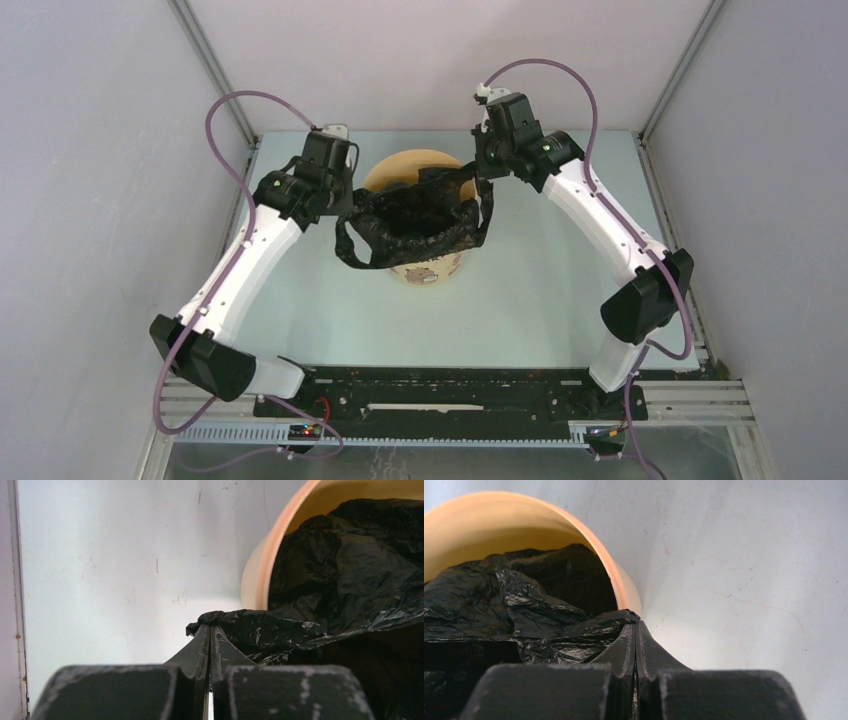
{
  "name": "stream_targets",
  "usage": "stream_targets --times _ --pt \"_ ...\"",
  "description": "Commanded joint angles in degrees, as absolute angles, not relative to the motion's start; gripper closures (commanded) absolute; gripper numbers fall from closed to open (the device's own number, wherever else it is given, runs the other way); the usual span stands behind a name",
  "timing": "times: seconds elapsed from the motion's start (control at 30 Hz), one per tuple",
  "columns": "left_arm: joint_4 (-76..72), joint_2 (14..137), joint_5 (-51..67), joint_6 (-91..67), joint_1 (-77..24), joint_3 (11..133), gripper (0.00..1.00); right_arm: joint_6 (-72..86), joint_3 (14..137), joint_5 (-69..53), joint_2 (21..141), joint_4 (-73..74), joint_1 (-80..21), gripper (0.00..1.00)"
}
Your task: Put the trash bags into the trash bin
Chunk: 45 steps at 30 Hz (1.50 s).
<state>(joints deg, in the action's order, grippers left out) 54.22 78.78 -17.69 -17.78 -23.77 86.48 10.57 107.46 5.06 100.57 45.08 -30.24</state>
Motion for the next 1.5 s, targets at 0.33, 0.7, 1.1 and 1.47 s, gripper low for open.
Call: stream_targets --times 0.33,0.7,1.1,1.47 --pt "46.8 89.9 -14.3 -13.5 -18.3 96.1 0.98 18.7 120.1 -2.2 112.0 43.2 -24.9 1.00" --pt "40.3 95.0 2.2 -16.4 -10.8 95.1 0.89 30.7 120.1 -13.8 118.2 41.3 -19.3 1.00" --pt "27.8 99.1 28.8 -31.2 -5.2 86.5 0.81 33.7 121.1 -25.3 121.0 41.1 -16.8 1.00" --pt "31.3 80.5 21.2 -27.4 2.1 80.0 0.20 31.9 118.8 -27.4 118.2 42.2 -16.8 1.00"
